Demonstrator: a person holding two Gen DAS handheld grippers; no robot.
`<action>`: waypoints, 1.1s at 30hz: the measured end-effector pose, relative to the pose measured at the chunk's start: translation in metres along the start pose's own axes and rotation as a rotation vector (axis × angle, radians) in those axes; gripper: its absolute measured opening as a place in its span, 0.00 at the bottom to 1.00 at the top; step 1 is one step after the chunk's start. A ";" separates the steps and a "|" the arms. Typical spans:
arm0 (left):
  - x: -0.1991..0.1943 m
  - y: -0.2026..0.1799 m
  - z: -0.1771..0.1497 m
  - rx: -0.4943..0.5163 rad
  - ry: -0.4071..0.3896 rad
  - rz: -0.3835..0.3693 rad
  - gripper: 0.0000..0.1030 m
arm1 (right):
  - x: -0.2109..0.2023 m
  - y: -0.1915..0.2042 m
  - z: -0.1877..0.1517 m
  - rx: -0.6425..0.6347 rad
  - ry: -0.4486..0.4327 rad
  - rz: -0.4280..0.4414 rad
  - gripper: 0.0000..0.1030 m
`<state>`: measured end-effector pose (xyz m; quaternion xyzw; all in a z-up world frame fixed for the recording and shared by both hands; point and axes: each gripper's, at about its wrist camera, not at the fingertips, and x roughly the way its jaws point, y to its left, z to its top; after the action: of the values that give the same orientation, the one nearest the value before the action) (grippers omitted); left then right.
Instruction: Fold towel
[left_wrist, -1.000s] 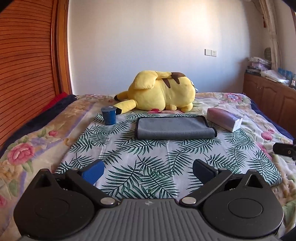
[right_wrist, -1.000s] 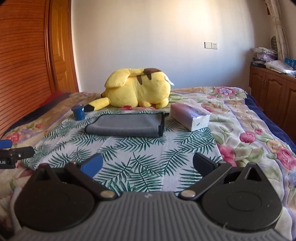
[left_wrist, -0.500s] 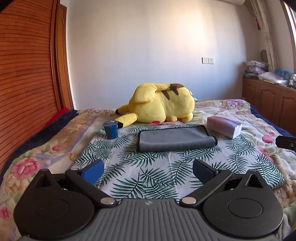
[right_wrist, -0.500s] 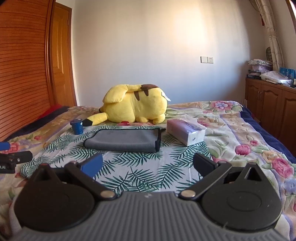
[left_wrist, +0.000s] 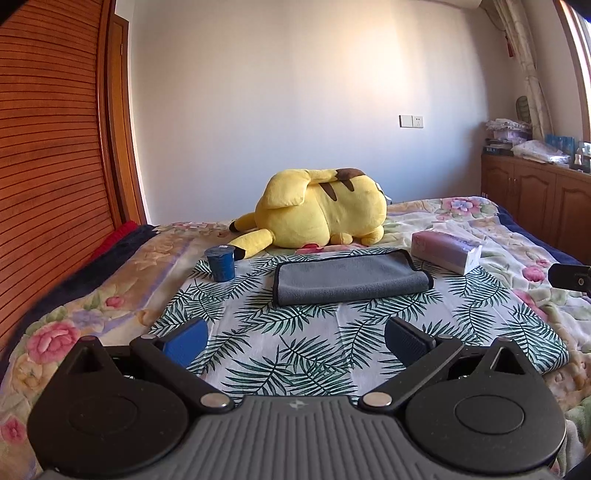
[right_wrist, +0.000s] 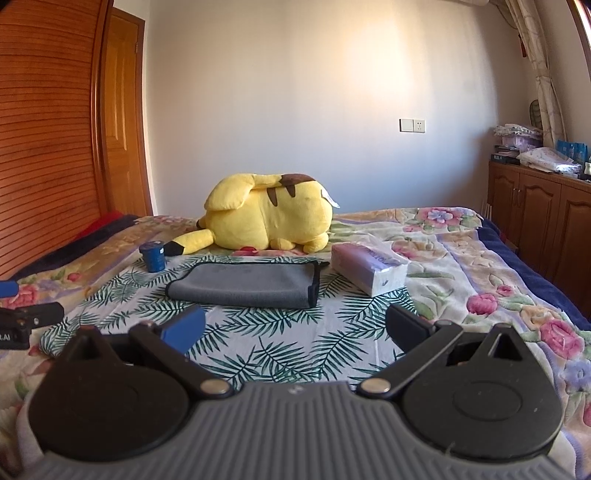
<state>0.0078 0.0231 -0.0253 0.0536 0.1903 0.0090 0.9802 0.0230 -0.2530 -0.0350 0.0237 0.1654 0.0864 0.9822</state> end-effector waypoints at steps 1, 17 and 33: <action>0.000 0.000 0.000 -0.001 0.001 0.000 1.00 | 0.000 0.000 0.000 0.000 0.001 0.000 1.00; -0.001 -0.004 -0.003 0.008 0.002 -0.003 1.00 | -0.001 0.000 0.000 -0.006 -0.006 -0.003 1.00; -0.002 -0.004 -0.003 0.005 0.001 -0.003 1.00 | -0.002 0.000 0.000 -0.007 -0.007 -0.003 1.00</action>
<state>0.0047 0.0198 -0.0274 0.0556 0.1909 0.0073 0.9800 0.0215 -0.2536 -0.0344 0.0201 0.1616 0.0852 0.9830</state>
